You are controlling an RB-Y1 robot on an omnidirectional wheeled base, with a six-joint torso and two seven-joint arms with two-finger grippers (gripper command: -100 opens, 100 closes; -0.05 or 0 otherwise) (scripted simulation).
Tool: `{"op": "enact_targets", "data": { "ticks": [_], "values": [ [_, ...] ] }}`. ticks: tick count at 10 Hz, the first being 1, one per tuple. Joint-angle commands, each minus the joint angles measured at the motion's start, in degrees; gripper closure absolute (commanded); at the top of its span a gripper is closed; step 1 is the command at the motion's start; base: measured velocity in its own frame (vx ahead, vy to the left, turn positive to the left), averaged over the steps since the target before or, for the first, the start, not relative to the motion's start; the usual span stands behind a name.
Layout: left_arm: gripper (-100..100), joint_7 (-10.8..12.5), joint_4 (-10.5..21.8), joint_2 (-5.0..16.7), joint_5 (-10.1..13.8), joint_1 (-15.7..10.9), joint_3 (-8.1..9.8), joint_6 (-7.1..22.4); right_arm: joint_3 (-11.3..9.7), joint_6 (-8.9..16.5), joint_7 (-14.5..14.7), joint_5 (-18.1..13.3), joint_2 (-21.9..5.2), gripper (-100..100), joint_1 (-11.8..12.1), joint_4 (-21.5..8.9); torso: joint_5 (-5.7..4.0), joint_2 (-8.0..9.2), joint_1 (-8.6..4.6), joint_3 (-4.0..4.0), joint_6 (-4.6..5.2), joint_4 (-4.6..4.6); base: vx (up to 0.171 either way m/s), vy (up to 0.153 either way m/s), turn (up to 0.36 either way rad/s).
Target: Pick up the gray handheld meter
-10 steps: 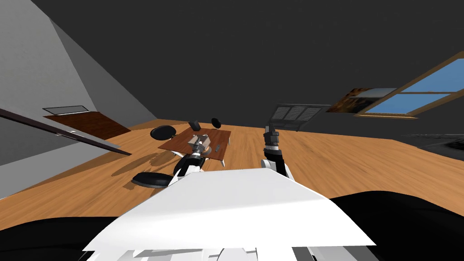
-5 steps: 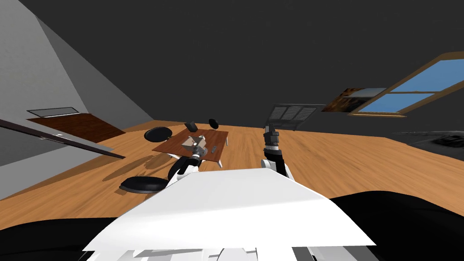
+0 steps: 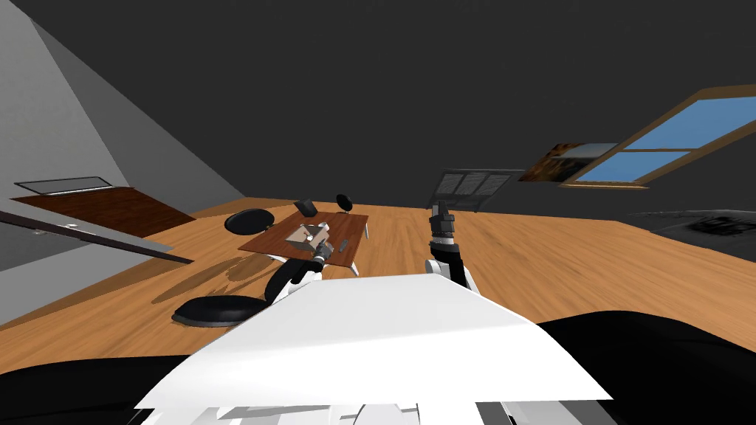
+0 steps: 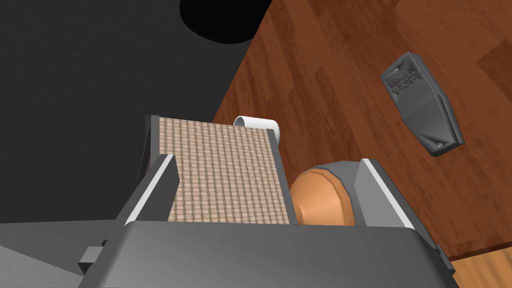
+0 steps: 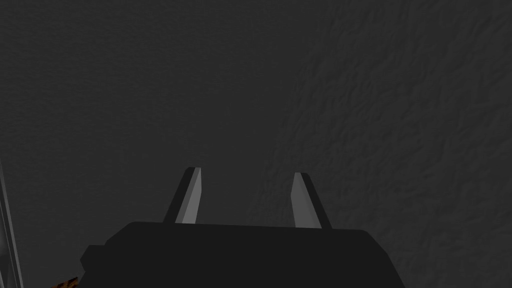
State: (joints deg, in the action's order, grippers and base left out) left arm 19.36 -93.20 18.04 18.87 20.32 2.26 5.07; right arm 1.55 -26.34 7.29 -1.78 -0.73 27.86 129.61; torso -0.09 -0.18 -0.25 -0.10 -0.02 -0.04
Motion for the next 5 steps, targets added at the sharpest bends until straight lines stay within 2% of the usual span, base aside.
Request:
{"op": "enact_targets", "data": {
  "ticks": [1, 3, 4, 5],
  "values": [
    [-100, 1.1, 2.9, 1.1, 1.7, -0.5, 0.48, 2.6, 0.0, 0.0, 0.0, 0.0, 0.0, 0, 0.0, 0.0, 0.00, 0.00, 0.00, 0.00, 0.00, 0.00, 0.078, -0.059, -0.060],
    [-100, 1.1, 3.9, 1.1, 1.7, -0.5, 0.48, 2.6, 0.0, 0.0, 0.0, 0.0, 0.0, 0, 0.0, 0.0, 0.03, -0.04, 0.07, -0.03, 0.00, -0.01, 0.045, -0.045, -0.014],
    [-100, 1.8, 6.2, 1.8, 3.1, -1.2, 0.87, 4.9, 0.0, 0.0, 0.0, 0.0, 0.0, 0, 0.0, 0.0, 0.03, 0.08, 0.14, 0.04, 0.00, 0.01, 0.061, -0.042, -0.059],
    [-100, 1.8, 7.2, 1.8, 3.1, -1.2, 0.87, 4.9, 0.0, 0.0, 0.0, 0.0, 0.0, 0, 0.0, 0.0, 0.04, 0.00, 0.12, 0.01, 0.01, 0.01, 0.070, -0.042, -0.034]
  ]
}}
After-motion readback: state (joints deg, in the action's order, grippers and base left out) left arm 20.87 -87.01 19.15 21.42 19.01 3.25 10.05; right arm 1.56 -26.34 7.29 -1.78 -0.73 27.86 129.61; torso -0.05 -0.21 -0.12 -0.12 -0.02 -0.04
